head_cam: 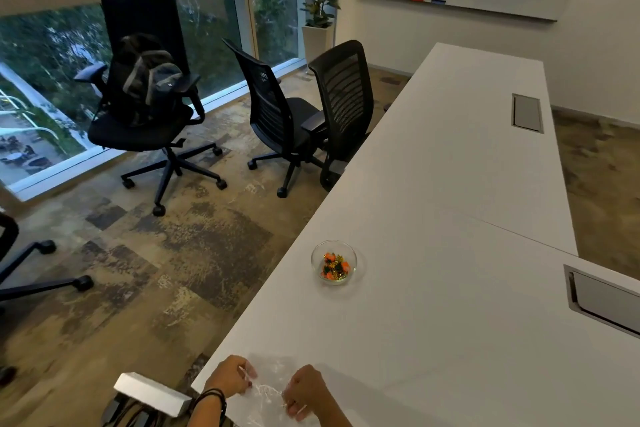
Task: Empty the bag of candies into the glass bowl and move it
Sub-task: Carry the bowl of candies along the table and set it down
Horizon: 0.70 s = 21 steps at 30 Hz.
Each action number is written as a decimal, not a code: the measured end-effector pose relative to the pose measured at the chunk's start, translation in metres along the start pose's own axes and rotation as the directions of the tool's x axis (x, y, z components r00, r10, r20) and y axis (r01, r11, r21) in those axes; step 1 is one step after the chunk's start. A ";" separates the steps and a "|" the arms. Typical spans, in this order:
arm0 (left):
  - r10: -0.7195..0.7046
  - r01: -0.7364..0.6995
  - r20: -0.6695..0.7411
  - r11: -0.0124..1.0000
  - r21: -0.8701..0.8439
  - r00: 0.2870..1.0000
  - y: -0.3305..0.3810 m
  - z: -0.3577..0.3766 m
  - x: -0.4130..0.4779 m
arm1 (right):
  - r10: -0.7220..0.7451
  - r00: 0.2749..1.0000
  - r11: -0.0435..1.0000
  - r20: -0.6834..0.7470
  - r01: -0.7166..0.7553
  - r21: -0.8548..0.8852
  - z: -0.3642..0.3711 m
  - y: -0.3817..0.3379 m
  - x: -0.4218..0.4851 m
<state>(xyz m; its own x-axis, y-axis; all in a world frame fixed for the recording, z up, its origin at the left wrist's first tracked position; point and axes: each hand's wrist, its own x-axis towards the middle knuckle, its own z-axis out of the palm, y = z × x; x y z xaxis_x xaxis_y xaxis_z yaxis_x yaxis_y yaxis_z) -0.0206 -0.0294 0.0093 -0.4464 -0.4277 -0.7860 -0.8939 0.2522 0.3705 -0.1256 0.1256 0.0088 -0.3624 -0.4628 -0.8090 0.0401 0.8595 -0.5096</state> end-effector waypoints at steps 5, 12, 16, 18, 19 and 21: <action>-0.067 0.052 0.091 0.986 0.161 0.994 0.021 -0.016 0.000 | 0.031 0.991 0.999 0.128 -0.035 0.028 -0.024 -0.014 -0.001; 0.090 -0.090 0.019 0.996 -0.004 0.996 0.088 -0.067 0.018 | -0.116 0.989 0.946 -0.092 0.138 0.294 -0.096 -0.028 0.013; 0.289 -0.275 -0.031 0.866 -0.418 0.957 0.132 -0.071 0.035 | -0.047 0.931 0.808 -0.362 0.249 0.534 -0.137 -0.029 0.026; 0.263 -0.291 -0.136 0.747 -0.598 0.955 0.150 -0.066 0.046 | 0.036 0.876 0.716 -0.480 0.313 0.625 -0.150 -0.024 0.034; 0.222 -0.294 -0.192 0.692 -0.659 0.956 0.158 -0.062 0.052 | 0.088 0.846 0.668 -0.527 0.342 0.661 -0.156 -0.022 0.038; 0.155 -0.290 -0.248 0.609 -0.738 0.956 0.173 -0.053 0.067 | 0.194 0.792 0.573 -0.579 0.388 0.722 -0.167 -0.018 0.051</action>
<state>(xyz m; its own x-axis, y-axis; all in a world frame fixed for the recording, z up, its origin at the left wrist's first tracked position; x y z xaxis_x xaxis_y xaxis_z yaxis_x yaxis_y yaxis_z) -0.2078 -0.0603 0.0468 -0.5750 -0.5854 -0.5715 -0.4447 -0.3627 0.8190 -0.2999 0.1230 0.0256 -0.8183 -0.0743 -0.5699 0.5549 0.1560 -0.8171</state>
